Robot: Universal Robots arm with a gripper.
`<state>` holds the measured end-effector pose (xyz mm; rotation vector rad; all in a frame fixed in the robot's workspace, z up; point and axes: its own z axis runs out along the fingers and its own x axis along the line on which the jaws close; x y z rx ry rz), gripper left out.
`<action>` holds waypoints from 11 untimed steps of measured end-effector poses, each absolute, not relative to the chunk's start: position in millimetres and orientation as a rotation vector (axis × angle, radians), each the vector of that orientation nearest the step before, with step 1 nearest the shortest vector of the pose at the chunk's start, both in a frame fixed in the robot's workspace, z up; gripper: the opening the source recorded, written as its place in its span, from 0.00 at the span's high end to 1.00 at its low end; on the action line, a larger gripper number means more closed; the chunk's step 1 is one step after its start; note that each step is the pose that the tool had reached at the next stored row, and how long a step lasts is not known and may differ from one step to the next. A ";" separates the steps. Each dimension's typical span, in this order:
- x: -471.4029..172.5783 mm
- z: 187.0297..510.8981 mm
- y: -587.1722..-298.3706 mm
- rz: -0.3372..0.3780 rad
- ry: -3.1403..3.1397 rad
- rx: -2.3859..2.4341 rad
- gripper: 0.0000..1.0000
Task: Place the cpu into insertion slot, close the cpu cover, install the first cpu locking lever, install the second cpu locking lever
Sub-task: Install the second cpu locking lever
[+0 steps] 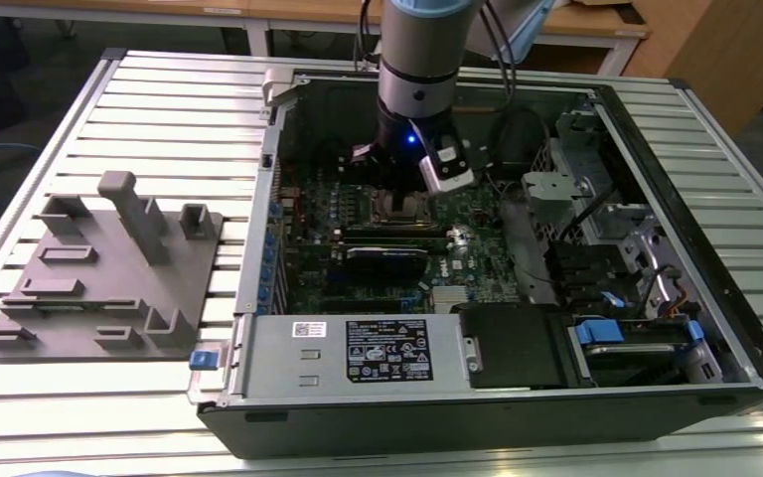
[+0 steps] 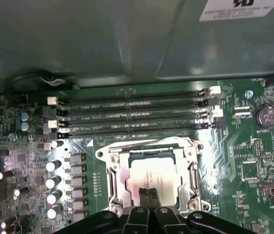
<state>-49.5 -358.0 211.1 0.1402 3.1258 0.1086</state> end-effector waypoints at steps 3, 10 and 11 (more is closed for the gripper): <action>-49.5 211.1 -356.6 0.101 3.126 0.140 0.90; -48.8 211.1 -350.9 0.101 3.126 0.140 0.90; -47.9 211.1 -350.7 0.101 3.126 0.140 0.90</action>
